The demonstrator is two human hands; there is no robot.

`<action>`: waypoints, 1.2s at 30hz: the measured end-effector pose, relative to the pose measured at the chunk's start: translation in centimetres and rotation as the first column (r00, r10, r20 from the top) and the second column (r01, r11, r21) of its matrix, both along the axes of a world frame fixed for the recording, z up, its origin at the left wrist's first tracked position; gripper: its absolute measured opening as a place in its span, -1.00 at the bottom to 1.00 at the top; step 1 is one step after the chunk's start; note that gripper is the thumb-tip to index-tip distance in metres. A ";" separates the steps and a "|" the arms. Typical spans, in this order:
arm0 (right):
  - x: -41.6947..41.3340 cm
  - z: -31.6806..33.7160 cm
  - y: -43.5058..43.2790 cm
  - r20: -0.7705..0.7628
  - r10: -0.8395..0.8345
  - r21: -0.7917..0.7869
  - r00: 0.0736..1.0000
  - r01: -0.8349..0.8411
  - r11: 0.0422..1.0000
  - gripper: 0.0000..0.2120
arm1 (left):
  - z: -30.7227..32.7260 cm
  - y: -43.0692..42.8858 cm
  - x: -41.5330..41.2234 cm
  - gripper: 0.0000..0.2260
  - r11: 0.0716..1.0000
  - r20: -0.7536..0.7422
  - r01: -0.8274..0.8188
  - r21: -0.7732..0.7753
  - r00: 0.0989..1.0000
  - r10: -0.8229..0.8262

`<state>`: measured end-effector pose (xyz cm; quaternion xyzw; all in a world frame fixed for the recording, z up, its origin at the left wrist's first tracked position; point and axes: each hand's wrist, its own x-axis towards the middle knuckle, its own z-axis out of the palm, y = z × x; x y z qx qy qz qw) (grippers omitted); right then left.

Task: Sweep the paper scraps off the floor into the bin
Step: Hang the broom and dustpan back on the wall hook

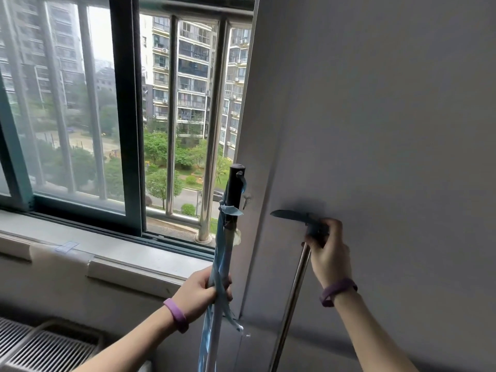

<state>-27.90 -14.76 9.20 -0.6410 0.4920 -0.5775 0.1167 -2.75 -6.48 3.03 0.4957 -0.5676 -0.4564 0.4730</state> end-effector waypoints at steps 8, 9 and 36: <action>0.3 -0.7 1.0 -0.010 -0.027 -0.005 1.000 0.027 1.000 -0.56 | -0.9 -0.6 -0.5 -0.84 0.999 0.042 -0.035 0.024 0.999 0.034; 0.3 -0.9 1.1 0.003 -0.017 -0.003 1.000 0.017 1.000 -0.52 | -1.0 -0.6 -0.6 -0.84 0.999 0.049 -0.033 0.024 0.998 0.032; 8.9 6.9 3.7 0.197 0.665 0.294 0.721 -0.690 0.661 -0.78 | -3.3 -0.8 -0.6 -0.79 0.996 0.044 0.033 0.078 0.998 -0.036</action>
